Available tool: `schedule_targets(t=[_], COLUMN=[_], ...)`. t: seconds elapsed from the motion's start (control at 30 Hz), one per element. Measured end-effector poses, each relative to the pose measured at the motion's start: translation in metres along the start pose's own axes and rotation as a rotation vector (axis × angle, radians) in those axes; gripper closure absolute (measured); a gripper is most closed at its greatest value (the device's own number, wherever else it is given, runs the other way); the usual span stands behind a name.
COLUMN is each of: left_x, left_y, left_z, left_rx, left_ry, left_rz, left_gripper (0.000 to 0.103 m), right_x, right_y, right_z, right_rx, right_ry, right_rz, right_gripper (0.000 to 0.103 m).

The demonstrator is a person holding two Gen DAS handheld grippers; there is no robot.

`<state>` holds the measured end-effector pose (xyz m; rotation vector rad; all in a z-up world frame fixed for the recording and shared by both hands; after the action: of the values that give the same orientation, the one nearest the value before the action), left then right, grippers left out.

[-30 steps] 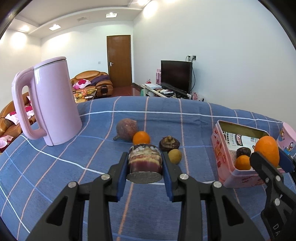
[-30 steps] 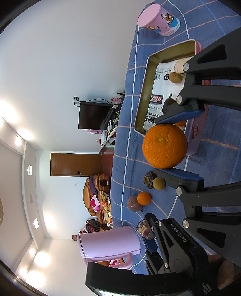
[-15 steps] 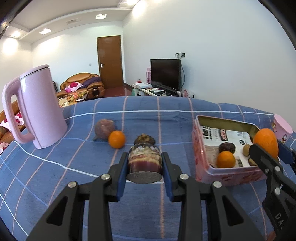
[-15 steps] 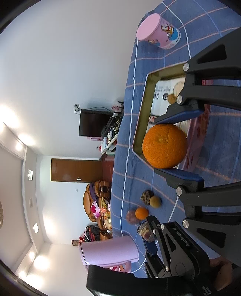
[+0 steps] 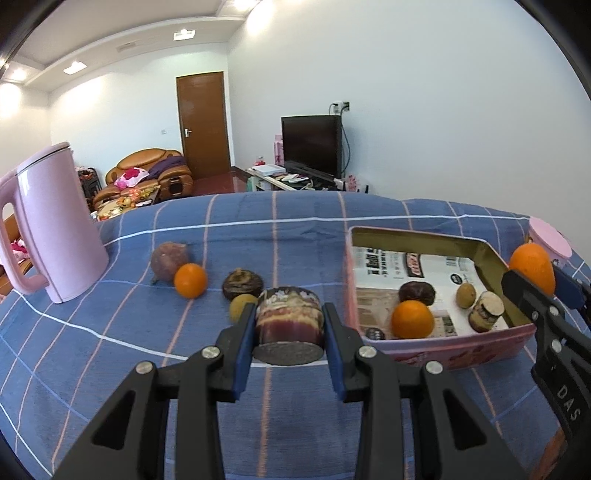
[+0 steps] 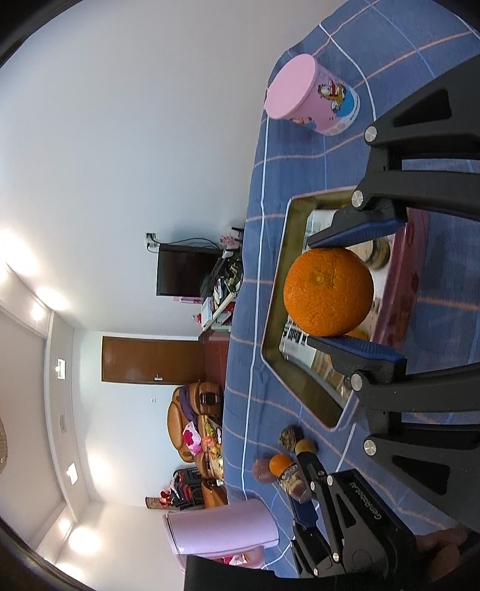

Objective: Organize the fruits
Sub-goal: 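Carry the layered cake in the left tool while the right tool carries the orange over the tin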

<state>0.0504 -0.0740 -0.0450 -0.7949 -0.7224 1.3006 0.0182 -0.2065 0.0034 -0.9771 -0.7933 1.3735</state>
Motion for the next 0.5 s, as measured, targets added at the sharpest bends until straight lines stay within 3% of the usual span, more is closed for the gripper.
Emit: schedule_targets(t=[0.5], left_x=[-0.061], left_y=[-0.018], left_z=[-0.015], left_rx=[-0.015], left_ry=[0.101], left_rz=[-0.042], left_gripper=[0.067], right_x=[-0.069], right_y=[-0.005], right_z=[-0.014], right_rx=[0.015], right_ry=[0.115], right_rz=[-0.132], right_gripper=[0.055])
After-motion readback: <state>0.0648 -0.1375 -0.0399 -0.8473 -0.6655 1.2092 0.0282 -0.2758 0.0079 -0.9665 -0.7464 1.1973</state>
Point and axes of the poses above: each gripper's, at about its wrist camera, not at the fingertips, and z roughly against the way its jaws point, x to its left, y to its underside, the point moved 7 cm from there along -z, roughly the way its jaws point
